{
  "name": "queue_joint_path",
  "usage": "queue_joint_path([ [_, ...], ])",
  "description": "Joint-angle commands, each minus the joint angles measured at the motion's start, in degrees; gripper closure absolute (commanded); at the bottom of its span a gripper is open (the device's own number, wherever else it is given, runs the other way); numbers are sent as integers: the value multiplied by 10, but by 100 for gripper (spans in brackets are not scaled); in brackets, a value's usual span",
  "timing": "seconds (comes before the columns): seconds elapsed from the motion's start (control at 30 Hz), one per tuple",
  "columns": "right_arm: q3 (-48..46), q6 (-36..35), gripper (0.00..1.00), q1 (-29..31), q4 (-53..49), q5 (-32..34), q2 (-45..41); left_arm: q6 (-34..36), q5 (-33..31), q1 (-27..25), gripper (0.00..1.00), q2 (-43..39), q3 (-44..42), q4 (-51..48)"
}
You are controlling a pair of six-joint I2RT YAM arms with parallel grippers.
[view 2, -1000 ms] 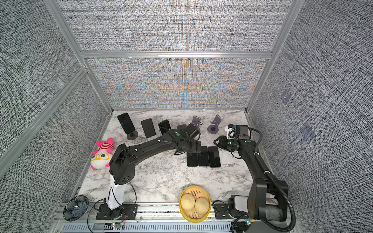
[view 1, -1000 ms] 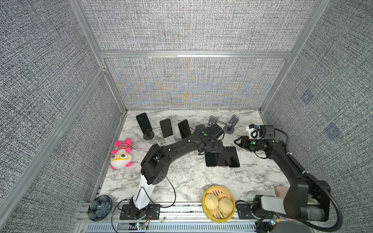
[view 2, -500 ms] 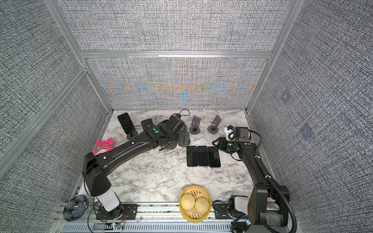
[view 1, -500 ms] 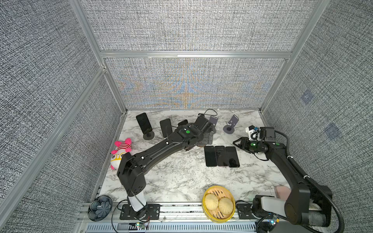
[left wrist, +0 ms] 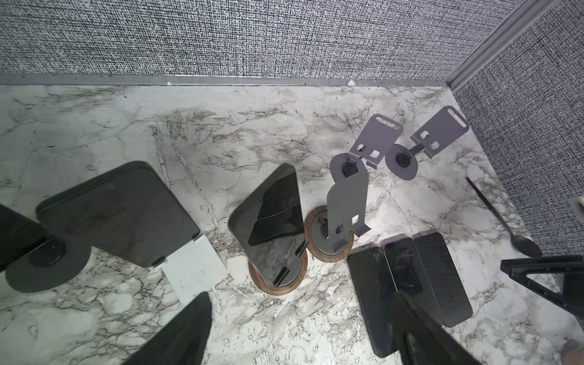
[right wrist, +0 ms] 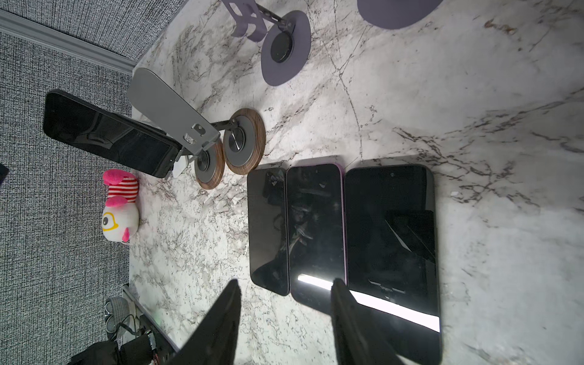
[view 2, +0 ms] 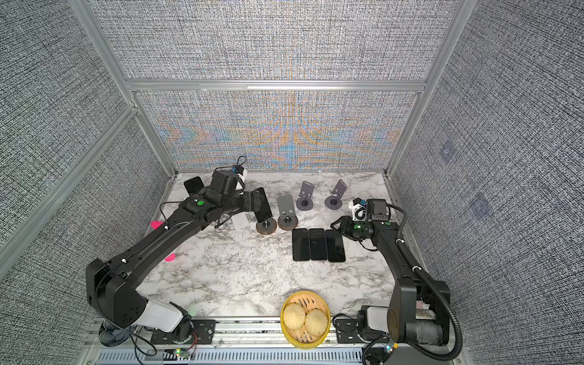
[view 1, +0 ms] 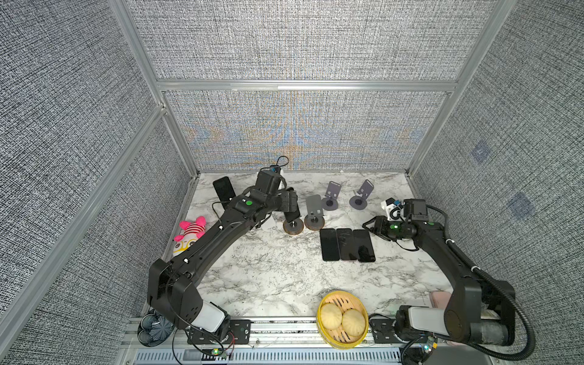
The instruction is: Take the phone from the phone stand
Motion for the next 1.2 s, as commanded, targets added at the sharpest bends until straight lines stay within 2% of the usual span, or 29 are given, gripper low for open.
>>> queue_joint_path([
  [0.0,3,-3,53,-1,5,-8,0,15,42,25,13,-8,-13,35],
  [0.23,13,-16,53,0,-20,-7,-7,13,68,57,30,-2,-53,91],
  [0.5,22,-26,53,-1,-40,-5,-6,27,84,66,31,25,-63,123],
  [0.8,19,-25,53,-1,-40,-2,-1,31,98,81,43,40,-69,131],
  [1.17,13,-27,52,-1,-45,3,-4,48,142,84,46,68,-81,169],
])
